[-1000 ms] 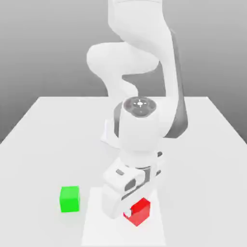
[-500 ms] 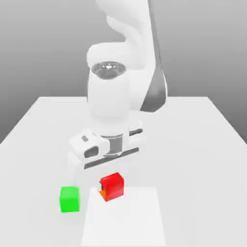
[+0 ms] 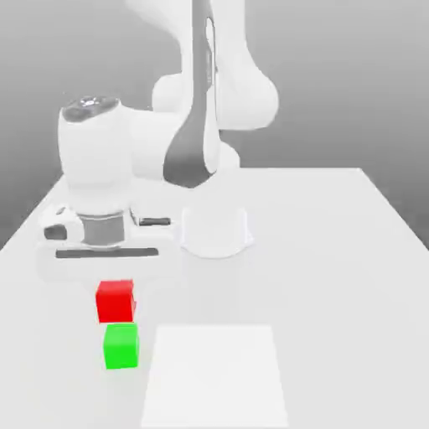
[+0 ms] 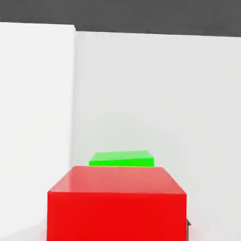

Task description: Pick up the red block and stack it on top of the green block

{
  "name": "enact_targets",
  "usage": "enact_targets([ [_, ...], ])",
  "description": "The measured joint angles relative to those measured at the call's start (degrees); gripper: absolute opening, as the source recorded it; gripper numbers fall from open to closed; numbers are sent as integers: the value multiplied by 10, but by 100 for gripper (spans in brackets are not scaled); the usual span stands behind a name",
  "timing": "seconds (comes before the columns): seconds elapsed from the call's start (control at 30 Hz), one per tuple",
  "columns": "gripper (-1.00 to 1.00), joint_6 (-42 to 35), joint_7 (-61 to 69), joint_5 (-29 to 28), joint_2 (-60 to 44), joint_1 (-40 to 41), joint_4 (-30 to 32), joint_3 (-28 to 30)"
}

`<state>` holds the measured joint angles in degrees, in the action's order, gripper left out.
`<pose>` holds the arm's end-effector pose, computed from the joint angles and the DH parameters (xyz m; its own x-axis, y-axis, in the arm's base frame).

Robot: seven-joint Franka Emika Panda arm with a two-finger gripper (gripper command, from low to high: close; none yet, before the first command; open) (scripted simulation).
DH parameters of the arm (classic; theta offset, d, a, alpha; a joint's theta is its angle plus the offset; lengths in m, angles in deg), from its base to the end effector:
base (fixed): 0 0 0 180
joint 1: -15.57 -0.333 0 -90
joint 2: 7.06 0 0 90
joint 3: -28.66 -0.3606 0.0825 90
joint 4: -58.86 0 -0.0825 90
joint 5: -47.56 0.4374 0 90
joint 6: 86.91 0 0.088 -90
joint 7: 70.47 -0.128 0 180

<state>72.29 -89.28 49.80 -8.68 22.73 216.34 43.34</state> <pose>0.3835 -0.1563 0.1845 0.7345 -0.6786 0.0003 -0.6786 -0.7345 -0.0073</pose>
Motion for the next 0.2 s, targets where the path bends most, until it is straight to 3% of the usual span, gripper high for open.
enact_targets([
  [0.1,-100,38,22,31,-42,7,-1,-12],
  [0.13,100,49,28,39,-53,9,-1,-16],
  [0.2,100,49,27,39,-53,10,-1,-16],
])
